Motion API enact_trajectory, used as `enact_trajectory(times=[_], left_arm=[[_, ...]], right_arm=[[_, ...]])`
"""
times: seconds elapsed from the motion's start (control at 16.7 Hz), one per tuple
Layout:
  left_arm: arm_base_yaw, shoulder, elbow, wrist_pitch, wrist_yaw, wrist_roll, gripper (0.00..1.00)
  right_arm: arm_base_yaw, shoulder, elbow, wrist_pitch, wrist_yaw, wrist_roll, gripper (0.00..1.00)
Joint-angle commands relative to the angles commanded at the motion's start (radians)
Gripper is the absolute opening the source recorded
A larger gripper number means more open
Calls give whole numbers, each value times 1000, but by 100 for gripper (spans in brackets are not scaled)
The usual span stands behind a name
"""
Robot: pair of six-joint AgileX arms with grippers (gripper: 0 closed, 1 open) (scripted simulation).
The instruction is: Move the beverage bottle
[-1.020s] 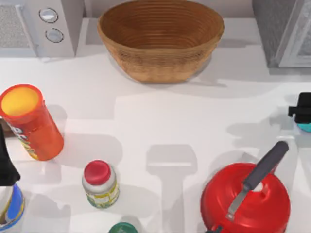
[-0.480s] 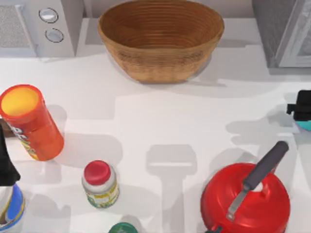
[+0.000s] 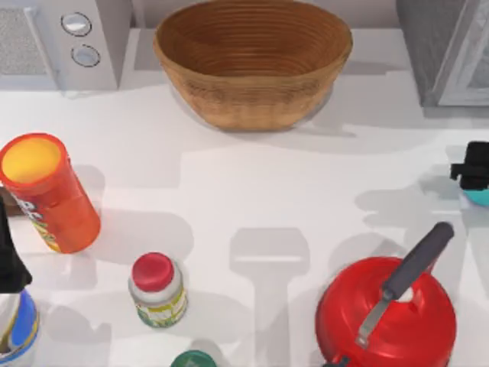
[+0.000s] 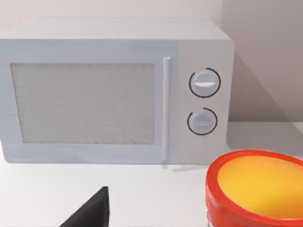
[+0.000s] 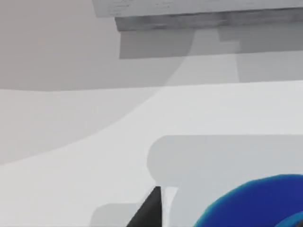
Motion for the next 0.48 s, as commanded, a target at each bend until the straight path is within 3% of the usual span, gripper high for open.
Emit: enact_trajectory(times=[0.12, 0.48], left_arm=[[0, 0, 0, 0, 0, 0, 100], [0, 0, 0, 0, 0, 0, 100]], right_arm=[[0, 0, 0, 0, 0, 0, 98], [0, 0, 0, 0, 0, 0, 100]])
